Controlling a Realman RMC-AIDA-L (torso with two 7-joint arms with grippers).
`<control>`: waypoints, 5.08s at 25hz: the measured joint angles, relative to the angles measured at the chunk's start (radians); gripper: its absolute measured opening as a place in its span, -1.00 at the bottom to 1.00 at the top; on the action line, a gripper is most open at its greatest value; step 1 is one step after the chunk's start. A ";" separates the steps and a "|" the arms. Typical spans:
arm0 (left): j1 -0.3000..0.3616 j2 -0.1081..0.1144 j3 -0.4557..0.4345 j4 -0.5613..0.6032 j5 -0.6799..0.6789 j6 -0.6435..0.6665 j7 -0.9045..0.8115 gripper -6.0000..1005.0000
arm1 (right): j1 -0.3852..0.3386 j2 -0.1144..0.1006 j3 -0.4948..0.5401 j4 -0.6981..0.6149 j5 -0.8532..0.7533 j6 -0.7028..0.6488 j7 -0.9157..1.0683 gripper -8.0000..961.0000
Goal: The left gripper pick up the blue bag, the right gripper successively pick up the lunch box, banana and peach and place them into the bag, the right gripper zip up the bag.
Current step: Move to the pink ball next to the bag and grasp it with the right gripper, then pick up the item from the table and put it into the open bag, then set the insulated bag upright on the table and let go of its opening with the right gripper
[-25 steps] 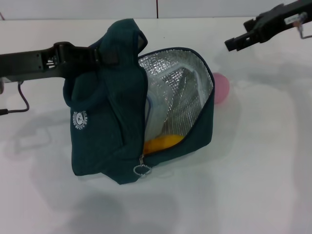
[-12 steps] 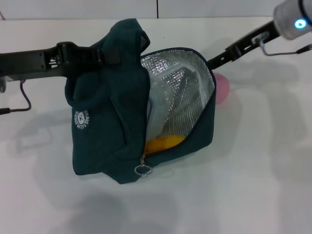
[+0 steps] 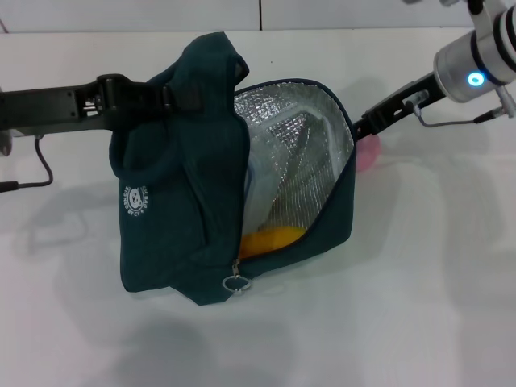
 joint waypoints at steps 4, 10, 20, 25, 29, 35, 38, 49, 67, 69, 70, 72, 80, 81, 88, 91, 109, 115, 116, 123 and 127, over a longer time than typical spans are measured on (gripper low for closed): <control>0.000 0.000 0.000 0.000 0.000 0.000 0.000 -0.92 | -0.006 0.007 -0.010 0.007 0.001 0.009 -0.005 0.55; -0.002 0.000 0.001 0.000 0.001 0.001 0.001 -0.92 | -0.013 0.010 -0.062 0.007 0.021 0.035 -0.005 0.51; -0.003 0.004 0.001 0.000 0.001 0.001 0.003 -0.92 | -0.022 0.009 -0.103 -0.011 0.055 0.036 -0.013 0.08; -0.003 0.005 0.001 0.000 0.001 0.001 0.003 -0.92 | -0.029 0.004 -0.097 -0.029 0.068 0.023 -0.013 -0.15; -0.003 0.005 0.001 0.000 0.001 0.001 0.003 -0.92 | -0.091 0.000 -0.090 -0.133 0.116 0.001 -0.002 -0.29; 0.007 0.008 0.001 0.000 0.000 0.000 -0.001 -0.92 | -0.279 -0.008 -0.027 -0.416 0.330 -0.056 -0.018 -0.43; 0.008 0.007 0.001 0.000 0.001 0.000 -0.001 -0.92 | -0.362 -0.020 -0.024 -0.513 0.531 -0.120 -0.083 -0.48; -0.001 0.009 0.000 0.000 -0.002 0.000 -0.008 -0.92 | -0.346 -0.004 -0.107 -0.414 0.812 -0.383 -0.249 -0.65; -0.003 0.010 -0.005 0.000 -0.006 -0.006 -0.009 -0.92 | -0.286 -0.002 -0.284 -0.386 0.785 -0.375 -0.289 -0.63; -0.004 0.010 -0.005 0.000 -0.006 -0.007 -0.009 -0.92 | -0.283 -0.002 -0.284 -0.383 0.785 -0.374 -0.294 -0.48; -0.004 0.010 -0.005 0.000 -0.006 -0.007 -0.009 -0.92 | -0.282 -0.002 -0.284 -0.382 0.785 -0.374 -0.296 -0.41; -0.004 0.011 -0.005 0.000 -0.007 -0.007 -0.009 -0.92 | -0.281 -0.002 -0.280 -0.381 0.785 -0.374 -0.299 -0.24; 0.000 0.011 -0.006 0.000 -0.008 -0.008 -0.008 -0.92 | -0.318 -0.004 -0.201 -0.395 0.792 -0.379 -0.295 0.49; 0.001 0.011 -0.007 0.000 -0.008 -0.008 -0.008 -0.92 | -0.333 -0.004 -0.175 -0.396 0.793 -0.383 -0.285 0.59; 0.005 0.011 -0.006 0.000 -0.003 -0.009 -0.008 -0.92 | -0.508 -0.011 -0.001 -0.411 0.797 -0.388 -0.121 0.75; 0.005 0.011 -0.006 0.000 -0.003 -0.009 -0.008 -0.92 | -0.551 -0.013 0.011 -0.371 0.796 -0.381 -0.088 0.82; 0.004 0.004 0.000 0.000 0.001 -0.007 -0.008 -0.92 | -0.460 -0.002 -0.003 -0.010 0.789 -0.285 -0.155 0.51; -0.001 0.006 0.000 0.000 0.001 -0.007 -0.008 -0.92 | -0.460 -0.001 -0.003 -0.007 0.795 -0.287 -0.202 0.40; -0.002 0.006 0.000 0.000 0.001 -0.007 -0.008 -0.92 | -0.460 0.000 -0.003 -0.007 0.797 -0.289 -0.207 0.38; -0.004 0.006 0.008 0.000 0.001 -0.005 -0.007 -0.92 | -0.460 0.001 0.001 -0.006 0.816 -0.300 -0.219 -0.29; -0.005 0.006 0.013 0.000 0.001 -0.005 -0.007 -0.92 | -0.461 0.001 0.000 -0.006 0.834 -0.306 -0.230 -0.74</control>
